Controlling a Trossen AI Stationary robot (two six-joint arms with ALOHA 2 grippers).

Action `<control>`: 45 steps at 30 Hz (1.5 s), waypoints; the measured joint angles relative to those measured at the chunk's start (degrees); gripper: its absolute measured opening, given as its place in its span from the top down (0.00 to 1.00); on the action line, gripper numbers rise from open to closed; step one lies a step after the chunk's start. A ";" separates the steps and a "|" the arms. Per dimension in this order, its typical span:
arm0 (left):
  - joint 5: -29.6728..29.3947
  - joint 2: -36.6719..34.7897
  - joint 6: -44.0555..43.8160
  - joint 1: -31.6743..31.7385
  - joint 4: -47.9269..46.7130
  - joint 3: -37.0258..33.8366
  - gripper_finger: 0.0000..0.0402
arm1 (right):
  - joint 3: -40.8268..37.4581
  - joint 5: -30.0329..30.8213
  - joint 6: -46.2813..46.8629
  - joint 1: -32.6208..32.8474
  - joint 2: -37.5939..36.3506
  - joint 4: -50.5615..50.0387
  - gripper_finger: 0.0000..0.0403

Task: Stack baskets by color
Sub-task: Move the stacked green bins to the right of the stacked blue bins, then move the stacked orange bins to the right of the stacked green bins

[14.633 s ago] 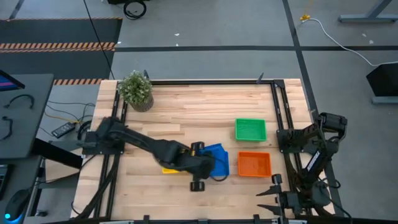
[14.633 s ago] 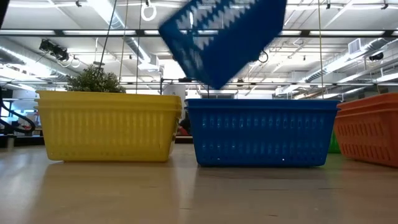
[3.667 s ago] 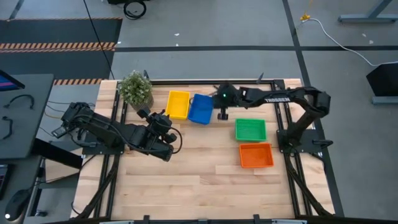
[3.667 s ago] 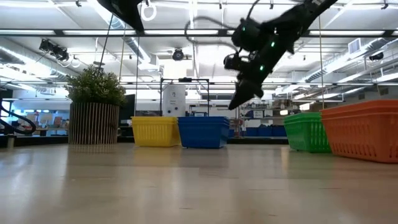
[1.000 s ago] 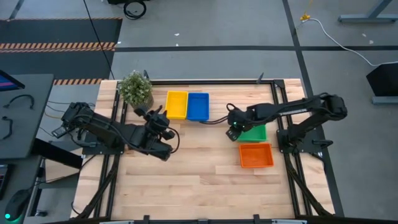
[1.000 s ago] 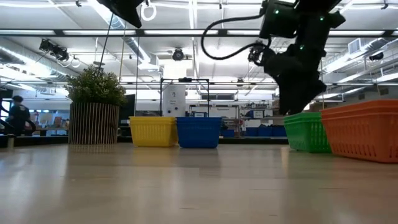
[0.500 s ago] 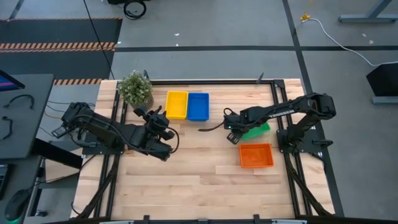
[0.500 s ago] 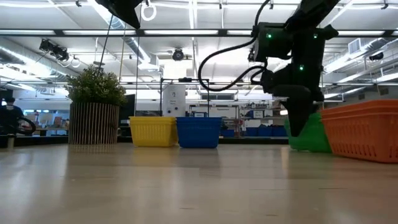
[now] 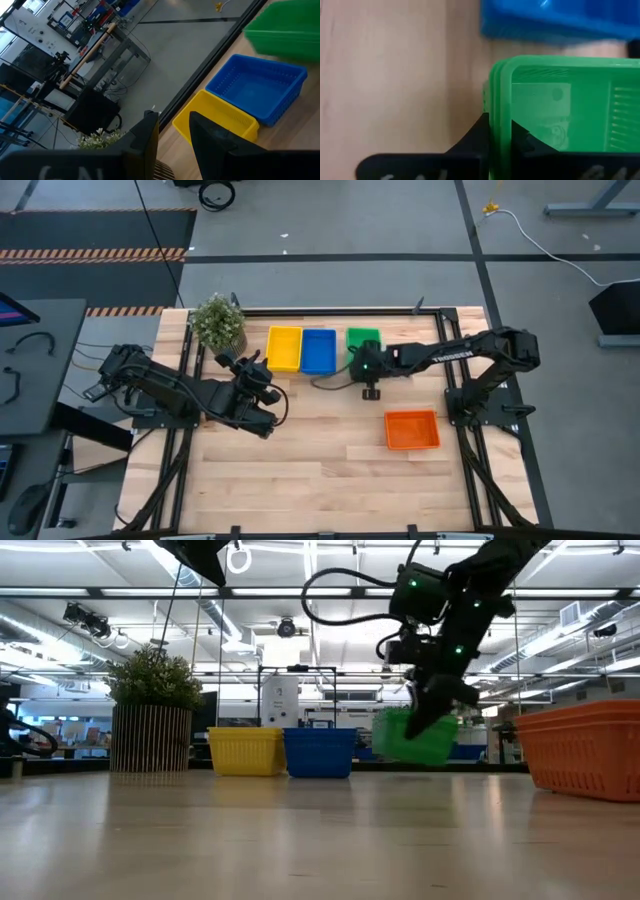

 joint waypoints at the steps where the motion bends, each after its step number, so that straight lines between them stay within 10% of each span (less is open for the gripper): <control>1: 0.01 0.00 0.00 0.00 0.02 0.00 0.71 | 0.00 -1.01 -1.85 -0.84 0.00 1.57 0.94; 20: -0.25 0.00 0.00 1.76 1.79 0.00 0.71 | 3.92 -2.50 -0.60 -3.82 8.30 6.84 0.95; 30: -0.22 0.00 0.00 2.16 1.92 0.00 0.71 | 6.43 -3.06 -0.53 -3.63 10.83 3.89 0.80; 45: -0.17 0.00 0.02 2.16 2.16 0.00 0.71 | 6.43 -6.15 9.73 -1.40 -2.88 -8.09 0.68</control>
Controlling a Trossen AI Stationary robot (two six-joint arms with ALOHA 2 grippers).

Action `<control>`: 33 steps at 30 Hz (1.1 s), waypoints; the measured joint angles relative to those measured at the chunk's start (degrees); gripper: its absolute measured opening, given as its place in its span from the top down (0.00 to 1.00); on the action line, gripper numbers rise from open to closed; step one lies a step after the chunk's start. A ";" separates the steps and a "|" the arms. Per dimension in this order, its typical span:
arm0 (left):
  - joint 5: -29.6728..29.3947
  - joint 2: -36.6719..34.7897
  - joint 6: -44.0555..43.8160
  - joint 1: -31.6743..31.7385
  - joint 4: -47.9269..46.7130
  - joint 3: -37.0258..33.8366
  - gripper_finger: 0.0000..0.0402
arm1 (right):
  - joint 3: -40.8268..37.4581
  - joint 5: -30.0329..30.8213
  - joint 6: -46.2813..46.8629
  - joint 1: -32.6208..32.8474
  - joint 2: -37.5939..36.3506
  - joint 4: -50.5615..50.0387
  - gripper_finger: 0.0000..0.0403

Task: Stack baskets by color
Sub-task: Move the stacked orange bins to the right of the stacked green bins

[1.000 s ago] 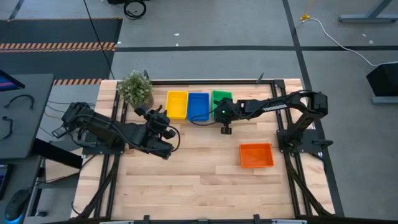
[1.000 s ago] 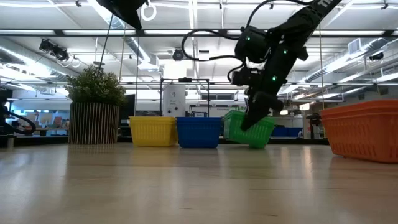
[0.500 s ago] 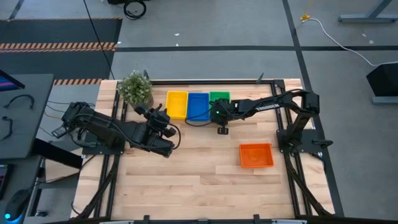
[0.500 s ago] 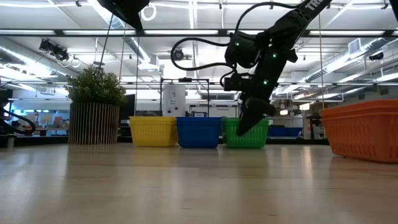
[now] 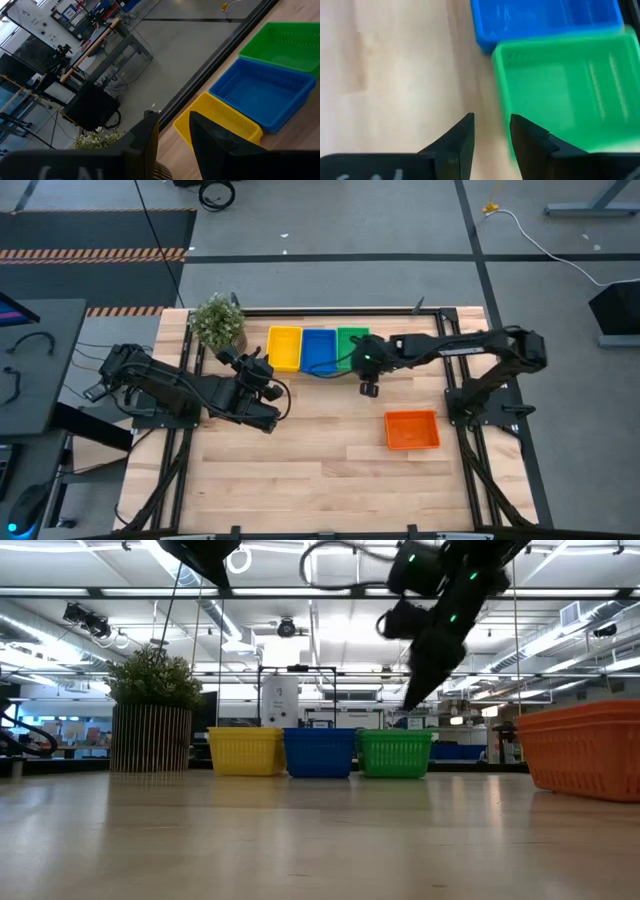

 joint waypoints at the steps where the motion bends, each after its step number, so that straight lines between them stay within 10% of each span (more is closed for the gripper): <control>1: 0.01 0.00 0.00 0.00 -0.02 0.00 0.71 | 0.02 0.44 3.68 0.95 -1.63 -2.30 0.68; 14: -0.04 0.00 0.42 -0.39 -0.09 0.00 0.71 | -3.14 -12.48 44.66 18.83 -7.17 -4.32 0.70; 33: -0.12 0.00 0.44 -4.61 -1.42 0.00 0.71 | 2.73 -0.73 78.72 29.69 -1.56 -25.19 0.40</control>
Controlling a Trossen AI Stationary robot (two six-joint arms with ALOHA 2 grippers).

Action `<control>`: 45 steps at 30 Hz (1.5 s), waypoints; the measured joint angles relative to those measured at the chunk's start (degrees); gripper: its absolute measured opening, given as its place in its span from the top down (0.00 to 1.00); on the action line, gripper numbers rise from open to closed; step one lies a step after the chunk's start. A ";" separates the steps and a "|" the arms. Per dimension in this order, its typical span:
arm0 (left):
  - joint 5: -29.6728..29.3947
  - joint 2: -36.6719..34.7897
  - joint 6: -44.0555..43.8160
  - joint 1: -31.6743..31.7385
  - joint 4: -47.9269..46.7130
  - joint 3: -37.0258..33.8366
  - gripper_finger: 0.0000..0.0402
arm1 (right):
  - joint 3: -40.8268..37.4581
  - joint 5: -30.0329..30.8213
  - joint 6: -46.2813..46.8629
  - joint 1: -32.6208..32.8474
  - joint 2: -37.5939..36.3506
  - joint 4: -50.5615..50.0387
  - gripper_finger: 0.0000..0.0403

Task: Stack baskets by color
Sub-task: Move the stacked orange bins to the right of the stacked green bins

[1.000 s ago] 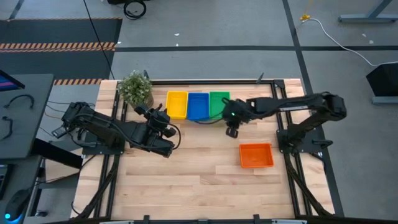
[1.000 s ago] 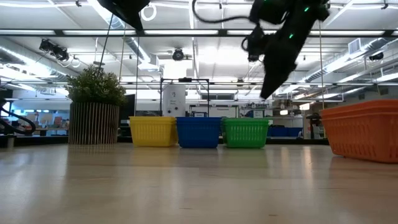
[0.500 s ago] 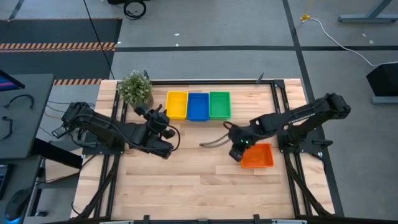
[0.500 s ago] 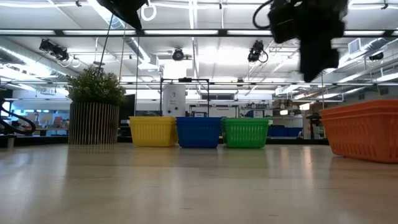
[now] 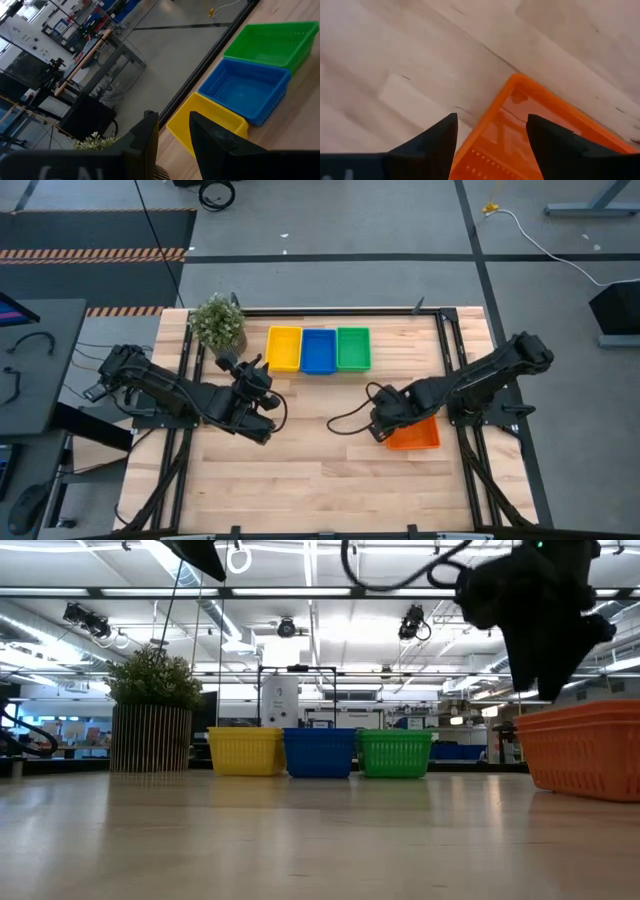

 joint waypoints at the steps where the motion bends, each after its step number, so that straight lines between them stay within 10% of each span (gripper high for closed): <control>1: -0.04 0.00 0.02 0.00 -0.02 0.00 0.71 | -0.02 -0.12 0.09 0.08 1.20 -0.02 0.40; 18: -0.13 0.00 -0.38 0.00 0.00 0.00 0.71 | -1.39 2.34 -22.52 -0.19 7.47 -0.63 0.95; 26: 0.23 0.00 -0.29 0.00 -0.02 0.00 0.71 | -5.62 11.32 -54.50 -8.48 2.92 -2.21 0.94; 33: 2.39 0.00 -0.42 0.23 -0.02 0.00 0.71 | -9.25 7.18 -81.60 -24.32 0.55 4.54 0.95; 45: 4.35 0.00 -0.44 2.63 -0.09 0.00 0.71 | -9.57 1.15 -97.27 -38.02 0.39 12.36 0.93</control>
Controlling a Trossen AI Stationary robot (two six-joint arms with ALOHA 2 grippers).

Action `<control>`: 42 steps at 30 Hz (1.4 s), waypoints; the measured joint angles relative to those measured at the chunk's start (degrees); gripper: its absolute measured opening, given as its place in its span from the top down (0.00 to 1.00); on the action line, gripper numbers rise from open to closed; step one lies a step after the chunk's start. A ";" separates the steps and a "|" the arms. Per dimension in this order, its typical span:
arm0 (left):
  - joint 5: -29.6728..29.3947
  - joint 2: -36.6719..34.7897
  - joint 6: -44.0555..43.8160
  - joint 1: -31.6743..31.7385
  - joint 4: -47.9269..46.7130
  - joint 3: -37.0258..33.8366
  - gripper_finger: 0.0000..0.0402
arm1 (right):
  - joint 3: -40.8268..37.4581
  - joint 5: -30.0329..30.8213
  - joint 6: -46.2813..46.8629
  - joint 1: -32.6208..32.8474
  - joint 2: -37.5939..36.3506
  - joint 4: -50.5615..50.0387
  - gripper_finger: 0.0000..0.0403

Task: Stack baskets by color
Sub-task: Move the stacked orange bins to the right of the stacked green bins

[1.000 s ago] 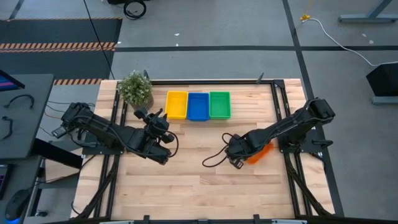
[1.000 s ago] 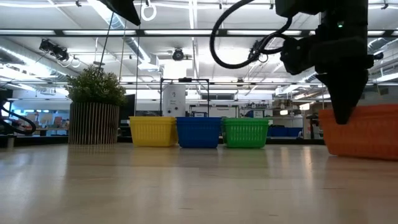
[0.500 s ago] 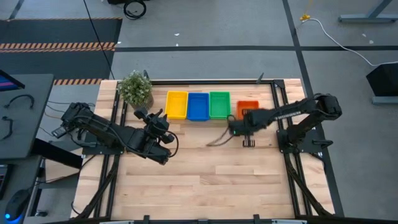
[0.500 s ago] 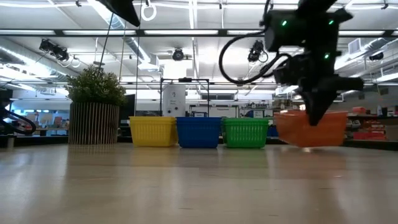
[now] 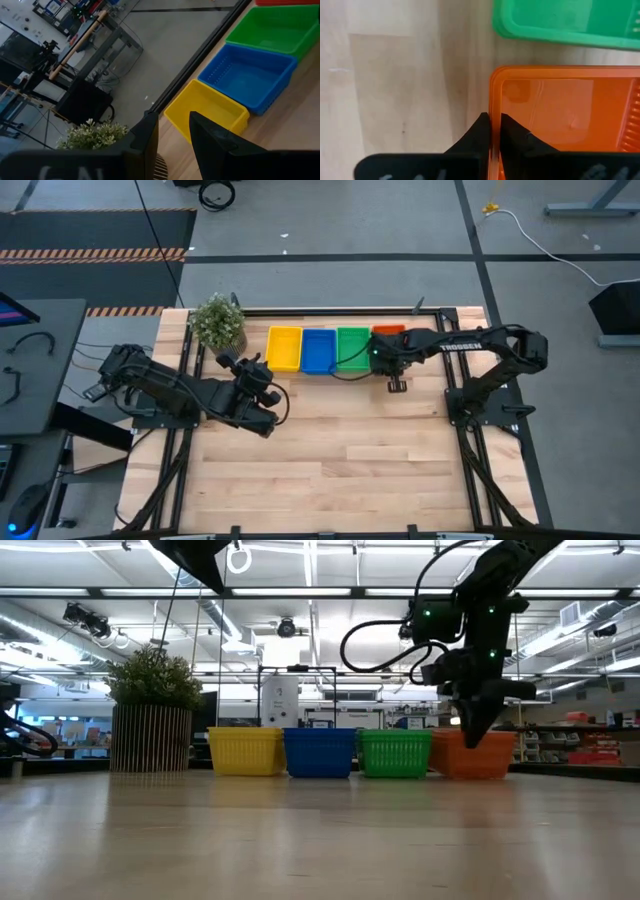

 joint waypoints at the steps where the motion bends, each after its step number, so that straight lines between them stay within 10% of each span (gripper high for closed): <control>1: 0.00 0.00 0.00 0.24 0.01 0.00 0.71 | 0.00 0.04 -0.13 -0.38 0.00 0.06 0.92; 29: 0.00 0.00 0.00 1.44 0.12 0.00 0.71 | -0.07 -0.17 -0.72 1.54 -6.76 2.38 0.70; 42: 0.04 0.00 -0.02 1.44 0.07 0.00 0.71 | -4.73 9.41 32.92 -17.26 -19.33 -2.30 0.93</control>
